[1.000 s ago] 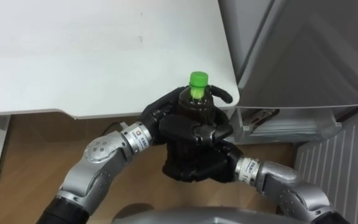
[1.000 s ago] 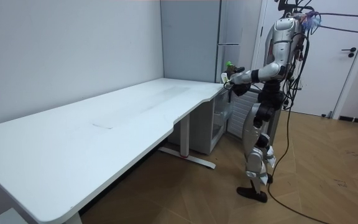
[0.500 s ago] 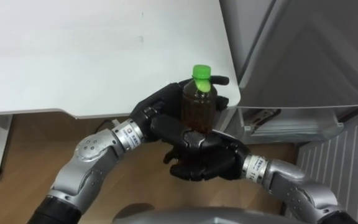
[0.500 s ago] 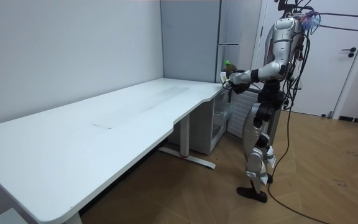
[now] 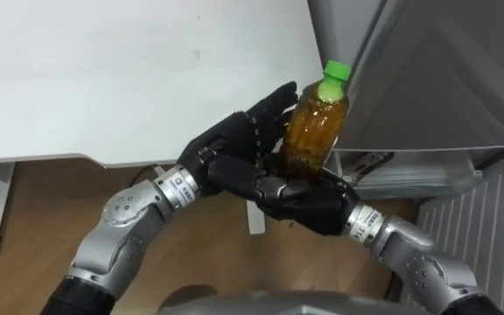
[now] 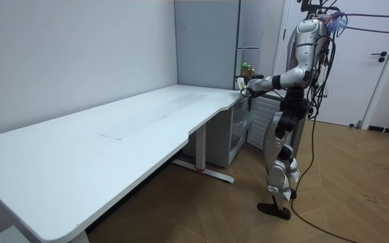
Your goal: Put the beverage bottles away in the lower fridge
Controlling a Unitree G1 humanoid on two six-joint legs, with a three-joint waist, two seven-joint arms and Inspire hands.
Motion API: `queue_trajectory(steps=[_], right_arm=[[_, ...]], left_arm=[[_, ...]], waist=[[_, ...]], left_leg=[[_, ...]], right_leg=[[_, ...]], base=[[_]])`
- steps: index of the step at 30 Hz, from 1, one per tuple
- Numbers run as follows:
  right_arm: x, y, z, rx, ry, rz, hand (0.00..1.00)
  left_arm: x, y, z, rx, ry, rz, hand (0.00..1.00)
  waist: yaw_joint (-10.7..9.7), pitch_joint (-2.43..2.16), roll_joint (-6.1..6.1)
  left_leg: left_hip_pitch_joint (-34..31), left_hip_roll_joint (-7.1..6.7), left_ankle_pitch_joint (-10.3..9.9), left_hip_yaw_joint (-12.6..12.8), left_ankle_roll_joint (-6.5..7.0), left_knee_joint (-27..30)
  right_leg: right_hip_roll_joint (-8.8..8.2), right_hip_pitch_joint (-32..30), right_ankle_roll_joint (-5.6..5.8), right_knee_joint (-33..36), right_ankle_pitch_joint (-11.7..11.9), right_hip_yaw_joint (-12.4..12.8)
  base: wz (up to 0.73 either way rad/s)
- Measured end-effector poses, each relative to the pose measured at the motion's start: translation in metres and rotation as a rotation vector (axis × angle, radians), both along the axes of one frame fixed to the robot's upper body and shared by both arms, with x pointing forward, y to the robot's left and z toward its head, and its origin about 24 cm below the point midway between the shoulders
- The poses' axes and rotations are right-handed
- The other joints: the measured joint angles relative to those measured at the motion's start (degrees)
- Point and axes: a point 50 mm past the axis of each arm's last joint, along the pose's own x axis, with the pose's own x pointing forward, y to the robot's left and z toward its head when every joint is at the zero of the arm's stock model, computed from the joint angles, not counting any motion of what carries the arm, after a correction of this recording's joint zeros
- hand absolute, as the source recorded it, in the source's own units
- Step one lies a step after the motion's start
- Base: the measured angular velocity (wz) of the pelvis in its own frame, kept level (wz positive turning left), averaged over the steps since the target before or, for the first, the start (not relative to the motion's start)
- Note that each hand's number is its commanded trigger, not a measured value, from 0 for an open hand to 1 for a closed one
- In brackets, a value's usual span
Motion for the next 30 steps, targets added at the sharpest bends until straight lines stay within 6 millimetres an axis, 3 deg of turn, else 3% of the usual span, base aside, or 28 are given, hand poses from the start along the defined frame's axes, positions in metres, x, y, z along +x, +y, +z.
queue_trajectory(steps=[8,17,23,26,30], right_arm=[[-0.011,-0.009,-0.005,0.017,0.036,-0.071,1.0],[-0.006,-0.036,-0.001,0.048,0.026,-0.213,1.0],[-0.007,-0.078,0.008,0.006,-0.016,-0.372,1.0],[-0.009,-0.101,0.014,0.007,-0.044,-0.505,1.0],[-0.027,-0.142,0.016,-0.036,-0.071,-0.712,1.0]], left_arm=[[0.005,0.012,0.012,-0.009,-0.052,0.099,0.0],[-0.003,0.028,0.005,0.055,-0.034,0.143,0.0],[-0.001,0.073,0.013,0.175,-0.072,0.318,0.0],[-0.003,0.107,0.035,0.211,-0.152,0.551,0.0],[-0.019,0.162,0.079,0.285,-0.335,0.924,0.0]], waist=[[1.4,0.01,-0.05],[1.17,-0.13,0.22],[1.11,-0.34,0.56],[1.22,-0.43,0.66],[1.67,-0.79,1.4]], left_leg=[[0.02,0.0,-0.01,-0.3,-0.02,0.1],[0.12,0.0,0.0,-0.23,-0.02,0.0],[0.02,-0.01,0.01,-0.18,-0.03,0.23],[0.67,0.0,0.01,-0.15,-0.03,-0.06],[2.24,-0.01,-0.02,-0.31,-0.08,-1.27]], right_leg=[[0.01,0.38,0.0,-0.16,0.0,-0.25],[0.01,0.29,0.0,-0.1,0.0,-0.13],[-0.05,0.36,0.0,-0.16,0.01,-0.58],[0.03,1.13,-0.08,-1.0,0.08,-0.41],[0.09,2.68,-0.07,-1.78,0.09,-0.98]], base=[[0.02],[0.0],[0.01],[-0.03],[0.02]])
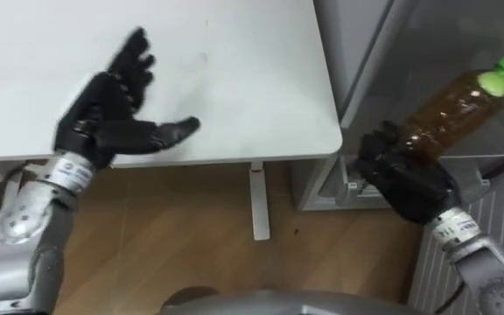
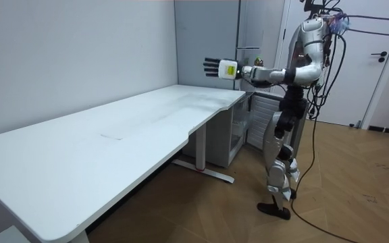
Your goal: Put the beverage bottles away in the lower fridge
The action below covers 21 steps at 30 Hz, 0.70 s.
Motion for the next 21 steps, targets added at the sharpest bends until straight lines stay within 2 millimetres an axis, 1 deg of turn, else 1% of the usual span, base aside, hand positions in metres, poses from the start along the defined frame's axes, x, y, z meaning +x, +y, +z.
queue_trajectory(steps=[1,2,3,4,5,6,7,8,9,10,11,12,13,14,16,17,18,19,20,21], right_arm=[[-0.009,-0.01,-0.002,-0.01,0.014,-0.057,1.0],[-0.014,-0.015,-0.004,-0.016,0.028,-0.081,1.0],[-0.024,-0.023,-0.008,-0.024,0.059,-0.125,1.0],[-0.031,-0.029,-0.011,-0.031,0.088,-0.162,1.0],[-0.033,-0.032,-0.013,-0.035,0.1,-0.18,1.0],[-0.038,-0.036,-0.015,-0.041,0.126,-0.215,1.0],[-0.043,-0.04,-0.016,-0.05,0.152,-0.248,1.0],[-0.045,-0.041,-0.017,-0.052,0.162,-0.261,1.0],[-0.049,-0.043,-0.02,-0.05,0.185,-0.284,1.0],[-0.056,-0.045,-0.023,-0.052,0.219,-0.31,1.0],[-0.058,-0.045,-0.024,-0.053,0.237,-0.32,1.0],[-0.061,-0.046,-0.026,-0.057,0.261,-0.339,1.0],[-0.061,-0.047,-0.027,-0.059,0.28,-0.358,1.0],[-0.061,-0.047,-0.027,-0.055,0.289,-0.365,1.0],[-0.063,-0.046,-0.031,-0.009,0.329,-0.423,1.0],[-0.063,-0.045,-0.032,-0.002,0.338,-0.437,1.0],[-0.064,-0.045,-0.034,0.007,0.355,-0.458,1.0],[-0.065,-0.044,-0.035,0.018,0.374,-0.481,1.0],[-0.066,-0.044,-0.036,0.027,0.385,-0.492,1.0],[-0.065,-0.043,-0.038,0.048,0.405,-0.513,1.0]], left_arm=[[-0.006,0.014,0.013,0.024,-0.057,0.1,0.0],[-0.01,0.02,0.019,0.035,-0.086,0.153,0.0],[-0.02,0.032,0.031,0.063,-0.141,0.256,0.0],[-0.033,0.043,0.039,0.086,-0.184,0.365,0.0],[-0.04,0.048,0.041,0.091,-0.2,0.422,0.0],[-0.051,0.058,0.044,0.089,-0.219,0.523,0.0],[-0.06,0.066,0.045,0.073,-0.229,0.61,0.0],[-0.065,0.071,0.046,0.059,-0.235,0.655,0.0],[-0.075,0.08,0.046,0.04,-0.24,0.739,0.0],[-0.085,0.088,0.045,0.019,-0.243,0.823,0.0],[-0.091,0.092,0.044,-0.001,-0.244,0.864,0.0],[-0.102,0.099,0.039,-0.043,-0.231,0.947,0.0],[-0.113,0.108,0.029,-0.083,-0.198,1.034,0.0],[-0.118,0.112,0.023,-0.102,-0.175,1.075,0.0],[-0.137,0.123,-0.003,-0.186,-0.083,1.222,0.0],[-0.143,0.125,-0.009,-0.2,-0.053,1.257,0.0],[-0.154,0.126,-0.025,-0.229,0.015,1.318,0.0],[-0.161,0.125,-0.042,-0.264,0.094,1.364,0.0],[-0.164,0.124,-0.049,-0.286,0.129,1.38,0.0],[-0.168,0.12,-0.066,-0.34,0.198,1.403,0.0]], waist=[[0.44,-0.02,0.12],[0.78,-0.05,0.17],[1.42,-0.18,0.35],[1.55,-0.13,0.26],[1.66,-0.21,0.39],[2.15,-0.29,0.51],[2.73,-0.46,0.75],[2.96,-0.53,0.84],[3.95,-0.61,0.99],[4.88,-0.6,0.99],[5.26,-0.65,0.96],[5.96,-0.67,0.99],[6.3,-0.68,1.08],[6.67,-0.69,1.16],[7.87,-0.71,1.28],[8.0,-0.59,1.54],[7.93,-0.73,1.28],[8.11,-0.7,1.31],[8.42,-0.69,1.34],[8.7,-0.6,1.49]], left_leg=[[0.61,-0.04,0.06,0.03,-0.1,-0.65],[0.88,-0.02,0.08,0.03,-0.14,-0.75],[1.12,0.04,0.04,0.04,-0.24,-0.75],[1.46,0.02,0.05,-0.03,-0.28,-1.02],[1.63,-0.01,0.06,-0.04,-0.29,-1.2],[1.86,-0.04,0.06,-0.03,-0.29,-1.66],[2.09,-0.06,0.06,-0.07,-0.3,-2.0],[2.33,-0.08,0.1,-0.11,-0.33,-2.15],[2.93,-0.12,0.2,-0.14,-0.42,-2.42],[3.67,-0.13,0.21,-0.25,-0.43,-2.54],[3.79,-0.18,0.2,-0.35,-0.44,-2.72],[3.78,-0.29,0.2,-0.43,-0.44,-2.82],[3.83,-0.4,0.2,-0.66,-0.44,-2.78],[3.87,-0.44,0.2,-0.68,-0.43,-2.74],[3.9,-0.49,0.2,-0.84,-0.43,-2.68],[3.9,-0.5,0.2,-0.96,-0.43,-2.65],[3.82,-0.67,0.2,-1.54,-0.41,-2.67],[3.65,-0.87,0.25,-2.07,-0.33,-2.72],[3.58,-0.91,0.25,-2.21,-0.32,-2.75],[3.64,-0.91,0.25,-2.24,-0.32,-2.95]], right_leg=[[0.04,0.5,0.0,-0.4,0.0,0.01],[0.07,0.71,0.0,-0.43,0.0,0.01],[0.14,1.07,0.0,-0.52,0.0,-0.18],[0.11,1.4,0.0,-0.79,0.0,-0.79],[0.11,1.56,0.0,-0.98,0.0,-0.87],[0.08,1.84,0.01,-1.18,-0.01,-1.09],[0.05,1.98,0.02,-1.19,-0.02,-1.48],[0.02,2.06,0.03,-1.19,-0.02,-1.64],[0.03,2.38,0.04,-1.25,-0.04,-1.69],[0.03,2.74,0.09,-1.5,-0.07,-2.1],[0.01,2.92,0.14,-1.52,-0.17,-2.26],[-0.13,2.84,0.18,-1.33,-0.43,-2.58],[-0.24,2.82,0.2,-1.35,-0.48,-3.16],[-0.28,2.8,0.21,-1.35,-0.5,-3.3],[-0.33,2.94,0.2,-1.54,-0.49,-3.78],[-0.34,2.99,0.2,-1.54,-0.49,-3.88],[-0.4,3.14,0.2,-1.55,-0.49,-4.16],[-0.55,3.32,0.31,-1.59,-0.55,-4.78],[-0.59,3.35,0.34,-1.56,-0.57,-4.95],[-0.64,3.34,0.39,-1.46,-0.6,-5.29]], base=[[-0.05],[-0.04],[0.0],[0.0],[0.0],[0.0],[0.03],[0.0],[0.0],[0.0],[0.04],[0.08],[0.07],[0.05],[0.0],[0.1],[0.18],[0.2],[0.14],[0.04]])
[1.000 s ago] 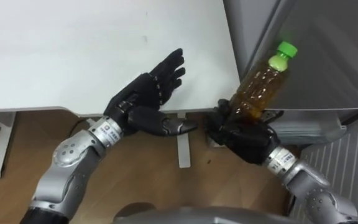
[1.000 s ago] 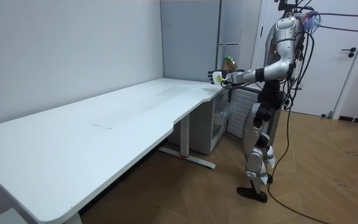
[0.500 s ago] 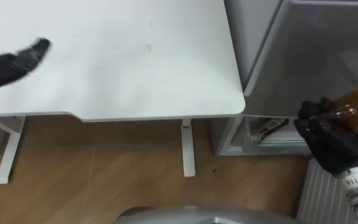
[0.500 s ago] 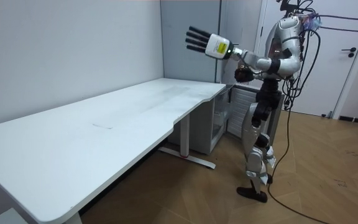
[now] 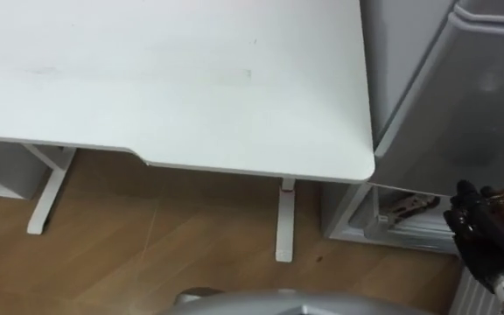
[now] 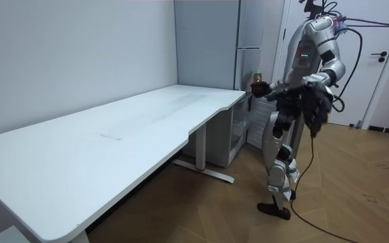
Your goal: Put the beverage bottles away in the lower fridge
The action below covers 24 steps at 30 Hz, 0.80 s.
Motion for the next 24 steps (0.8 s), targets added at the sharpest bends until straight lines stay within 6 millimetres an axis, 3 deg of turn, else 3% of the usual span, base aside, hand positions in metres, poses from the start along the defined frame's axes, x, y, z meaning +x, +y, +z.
queue_trajectory(steps=[2,4,5,7,10,14,17,21,24], right_arm=[[0.004,0.004,-0.004,0.026,0.021,-0.022,1.0],[0.005,0.01,-0.013,0.074,0.056,-0.068,1.0],[0.006,0.012,-0.015,0.089,0.066,-0.08,1.0],[0.004,0.021,-0.027,0.135,0.129,-0.097,1.0],[-0.003,0.032,-0.041,0.184,0.203,-0.135,1.0],[-0.001,0.038,-0.052,0.209,0.266,-0.15,1.0],[0.009,0.041,-0.056,0.217,0.291,-0.153,1.0],[0.045,0.051,-0.055,0.253,0.27,-0.149,1.0],[0.072,0.061,-0.052,0.257,0.263,-0.115,1.0]], left_arm=[[-0.011,-0.009,-0.028,-0.126,0.051,0.045,0.0],[-0.031,-0.032,-0.068,-0.308,0.159,0.08,0.0],[-0.036,-0.039,-0.078,-0.353,0.201,0.073,0.0],[-0.06,-0.074,-0.111,-0.52,0.352,0.037,0.0],[-0.09,-0.114,-0.14,-0.717,0.476,0.011,0.0],[-0.11,-0.138,-0.153,-0.857,0.565,-0.045,0.0],[-0.095,-0.145,-0.16,-0.887,0.574,-0.164,0.0],[-0.036,-0.15,-0.169,-0.863,0.539,-0.375,0.0],[0.013,-0.156,-0.169,-0.815,0.492,-0.543,0.0]], waist=[[0.01,-0.02,-0.05],[-0.1,-0.03,-0.09],[-0.26,-0.02,-0.19],[-0.87,-0.09,-0.66],[-1.85,0.12,-1.2],[-3.18,0.51,-1.86],[-4.35,0.8,-2.2],[-4.83,1.71,-1.66],[-4.99,1.75,-1.47]], left_leg=[[0.17,-0.01,0.02,-0.03,0.02,-0.09],[0.24,-0.01,0.02,0.02,0.02,-0.29],[0.17,0.0,0.02,0.06,0.02,-0.31],[0.33,0.01,0.01,0.2,0.02,-0.55],[0.91,0.01,-0.01,0.08,0.01,-0.31],[0.07,0.03,-0.09,-0.32,0.01,-0.15],[-3.6,0.0,-0.17,-1.25,0.06,2.31],[-10.9,0.05,0.3,-1.36,0.23,5.77],[-16.46,0.18,0.58,-1.21,0.33,8.3]], right_leg=[[-0.01,0.18,0.0,-0.14,0.0,-0.09],[0.02,0.52,0.0,-0.34,0.0,-0.08],[0.04,0.43,0.0,-0.36,0.0,-0.09],[0.06,0.52,0.0,-0.36,0.0,0.02],[0.1,1.33,0.0,-0.42,0.0,-0.09],[0.11,1.22,0.07,-0.4,-0.04,-0.15],[0.03,-1.37,0.05,0.66,-0.04,-0.3],[0.03,-8.0,-0.53,3.42,0.25,-0.02],[-0.17,-13.96,-0.99,6.46,0.18,0.53]], base=[[0.0],[0.0],[-0.03],[0.0],[0.04],[0.07],[0.17],[0.05],[-0.04]])
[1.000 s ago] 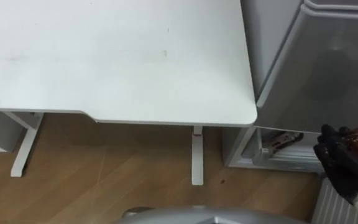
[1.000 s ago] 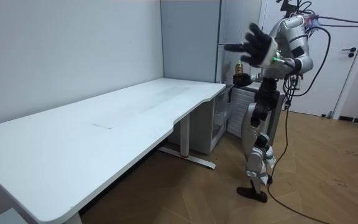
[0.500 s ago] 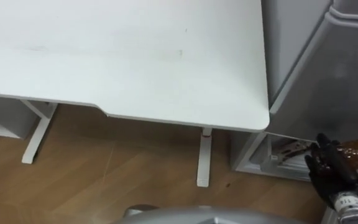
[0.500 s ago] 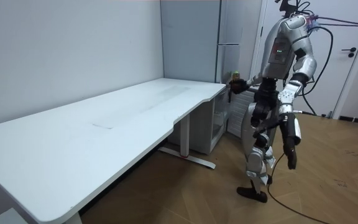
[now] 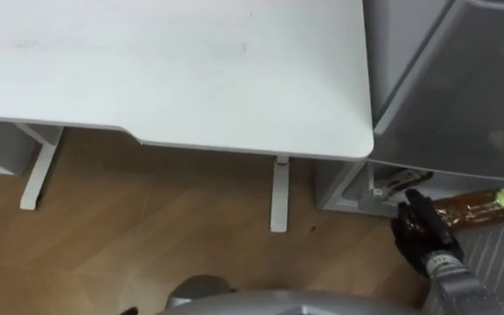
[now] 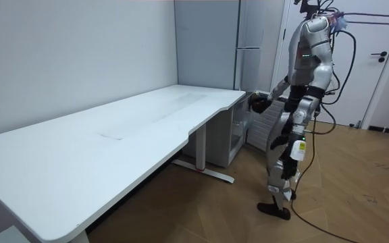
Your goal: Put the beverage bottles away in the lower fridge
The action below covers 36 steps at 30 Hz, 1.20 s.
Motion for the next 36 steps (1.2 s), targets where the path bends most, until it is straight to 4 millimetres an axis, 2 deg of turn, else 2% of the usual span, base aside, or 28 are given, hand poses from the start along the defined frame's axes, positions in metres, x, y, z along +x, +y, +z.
queue_trajectory(steps=[1,4,7,9,17,19,22,24,28,30,31,32,34,36], right_arm=[[0.009,0.002,0.001,0.01,0.001,-0.011,1.0],[0.025,0.003,0.003,0.023,0.022,-0.051,1.0],[0.033,0.002,0.003,0.027,0.066,-0.086,1.0],[0.04,0.002,0.005,0.03,0.077,-0.104,1.0],[0.066,0.001,0.019,0.028,0.022,-0.114,1.0],[0.078,-0.001,0.027,0.029,-0.003,-0.122,1.0],[0.092,-0.008,0.039,0.019,-0.048,-0.129,1.0],[0.098,-0.016,0.047,-0.005,-0.069,-0.13,1.0],[0.114,-0.034,0.069,-0.058,-0.124,-0.137,1.0],[0.123,-0.04,0.079,-0.076,-0.155,-0.137,1.0],[0.127,-0.041,0.085,-0.084,-0.171,-0.133,1.0],[0.129,-0.042,0.087,-0.091,-0.176,-0.13,1.0],[0.137,-0.048,0.099,-0.157,-0.187,-0.084,1.0],[0.143,-0.052,0.109,-0.188,-0.203,-0.07,1.0]], left_arm=[[0.014,-0.004,0.0,-0.009,-0.028,-0.036,0.0],[0.038,-0.009,0.0,-0.008,-0.051,-0.106,0.0],[0.052,-0.01,0.001,-0.005,-0.062,-0.137,0.0],[0.057,-0.013,0.0,-0.008,-0.063,-0.163,0.0],[0.079,-0.017,0.003,0.033,-0.062,-0.292,0.0],[0.087,-0.017,0.005,0.042,-0.075,-0.318,0.0],[0.096,-0.015,0.009,0.072,-0.1,-0.345,0.0],[0.104,-0.013,0.012,0.094,-0.119,-0.361,0.0],[0.111,-0.014,0.015,0.107,-0.14,-0.386,0.0],[0.114,-0.013,0.016,0.115,-0.148,-0.401,0.0],[0.115,-0.01,0.018,0.126,-0.149,-0.408,0.0],[0.115,-0.009,0.018,0.13,-0.15,-0.413,0.0],[0.116,-0.003,0.021,0.157,-0.144,-0.435,0.0],[0.118,0.001,0.023,0.181,-0.141,-0.443,0.0]], waist=[[-0.06,0.06,-0.1],[0.16,0.2,-0.4],[0.12,0.84,-1.63],[0.45,1.14,-2.21],[0.73,1.21,-2.17],[0.88,1.26,-2.26],[0.5,1.41,-2.54],[0.41,1.4,-2.52],[0.25,1.57,-2.78],[0.13,1.85,-3.26],[0.22,2.19,-3.83],[0.23,2.21,-3.87],[0.26,2.22,-3.88],[-0.08,2.21,-3.88]], left_leg=[[-1.78,-0.05,0.17,0.17,0.17,0.65],[-5.83,-0.11,0.19,0.4,0.34,2.88],[-10.64,-0.17,0.16,0.52,0.41,6.22],[-13.75,-0.09,0.14,0.53,0.44,8.22],[-25.5,0.2,0.1,0.48,0.48,14.75],[-28.43,-0.05,0.4,1.55,0.66,16.03],[-31.06,-0.47,1.15,2.76,0.9,16.32],[-33.33,-0.98,1.38,2.86,0.98,17.19],[-37.84,-1.04,1.29,2.94,1.29,20.09],[-39.31,-1.09,1.28,3.04,1.29,20.43],[-39.96,-0.99,1.28,3.46,1.27,20.76],[-40.65,-0.84,1.2,3.41,1.2,21.45],[-43.59,-0.05,-0.23,3.39,1.11,24.91],[-45.42,-0.06,-0.76,3.42,1.19,26.48]], right_leg=[[-0.26,-2.22,-0.13,1.43,-0.08,0.48],[-0.96,-7.35,-0.37,5.17,-0.69,1.28],[-1.58,-12.54,-0.53,9.33,-1.46,1.44],[-1.49,-15.78,-0.73,11.33,-1.63,2.66],[-1.7,-28.06,-1.34,18.51,-2.74,4.48],[-2.38,-32.2,-1.53,21.56,-3.04,5.64],[-3.4,-36.4,-1.19,24.35,-3.52,6.98],[-3.64,-38.74,-1.36,25.55,-3.58,7.05],[-4.06,-43.32,-1.97,28.58,-3.97,7.28],[-4.27,-45.0,-2.07,29.34,-4.09,7.39],[-4.18,-45.97,-2.18,29.89,-4.13,7.71],[-4.08,-46.45,-2.32,30.26,-4.22,7.65],[-3.74,-48.97,-2.64,32.63,-4.82,7.58],[-4.0,-50.79,-2.66,34.27,-5.4,7.71]], base=[[-0.08],[-0.07],[0.03],[0.0],[-0.03],[-0.11],[-0.05],[0.06],[0.04],[0.02],[0.0],[-0.06],[-0.07],[0.0]])
